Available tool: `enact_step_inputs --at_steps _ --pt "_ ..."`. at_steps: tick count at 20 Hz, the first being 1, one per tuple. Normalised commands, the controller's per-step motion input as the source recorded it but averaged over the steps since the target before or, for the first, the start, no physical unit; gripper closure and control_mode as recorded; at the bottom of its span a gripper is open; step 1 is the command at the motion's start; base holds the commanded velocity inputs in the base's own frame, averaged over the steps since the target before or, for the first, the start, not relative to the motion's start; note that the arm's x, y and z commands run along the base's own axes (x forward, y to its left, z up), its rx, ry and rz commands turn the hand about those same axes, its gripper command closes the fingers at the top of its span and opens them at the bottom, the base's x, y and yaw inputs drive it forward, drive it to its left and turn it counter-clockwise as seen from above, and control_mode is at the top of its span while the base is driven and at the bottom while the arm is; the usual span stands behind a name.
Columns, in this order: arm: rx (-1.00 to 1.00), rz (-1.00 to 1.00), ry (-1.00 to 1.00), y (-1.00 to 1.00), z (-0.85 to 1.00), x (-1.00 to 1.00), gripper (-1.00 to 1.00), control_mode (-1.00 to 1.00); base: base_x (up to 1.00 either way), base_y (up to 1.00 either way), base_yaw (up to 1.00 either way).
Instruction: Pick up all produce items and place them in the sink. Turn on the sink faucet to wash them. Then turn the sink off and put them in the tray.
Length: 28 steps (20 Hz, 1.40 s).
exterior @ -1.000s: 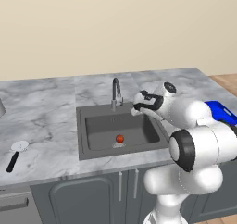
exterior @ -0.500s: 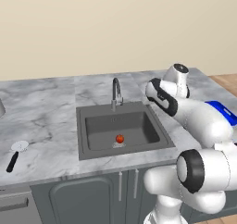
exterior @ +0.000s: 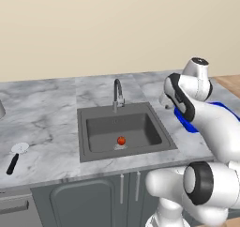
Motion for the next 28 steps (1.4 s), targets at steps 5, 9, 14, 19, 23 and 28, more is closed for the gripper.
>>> enact_step_inputs --at_steps 5,9,14,19,23,28 --pt "-0.02 -0.15 0.08 -0.55 0.0 -0.59 -1.0 -1.0 0.0 0.0 0.0" --pt "0.0 -0.18 0.07 -0.59 -0.01 -0.59 -1.0 -1.0 0.0 0.0 0.0" --pt "0.0 -0.18 0.06 -0.62 -0.07 -0.52 -1.0 -1.0 0.0 0.0 0.0" --pt "0.0 -0.16 0.08 -0.66 -0.06 -0.31 -1.0 -1.0 0.0 0.0 0.0" --pt "0.0 -0.14 0.07 -0.6 -0.17 -0.07 -1.0 -1.0 0.0 0.0 0.0" --pt "0.0 -0.11 0.05 -0.39 -0.28 0.12 -1.0 -1.0 0.0 0.0 0.0"
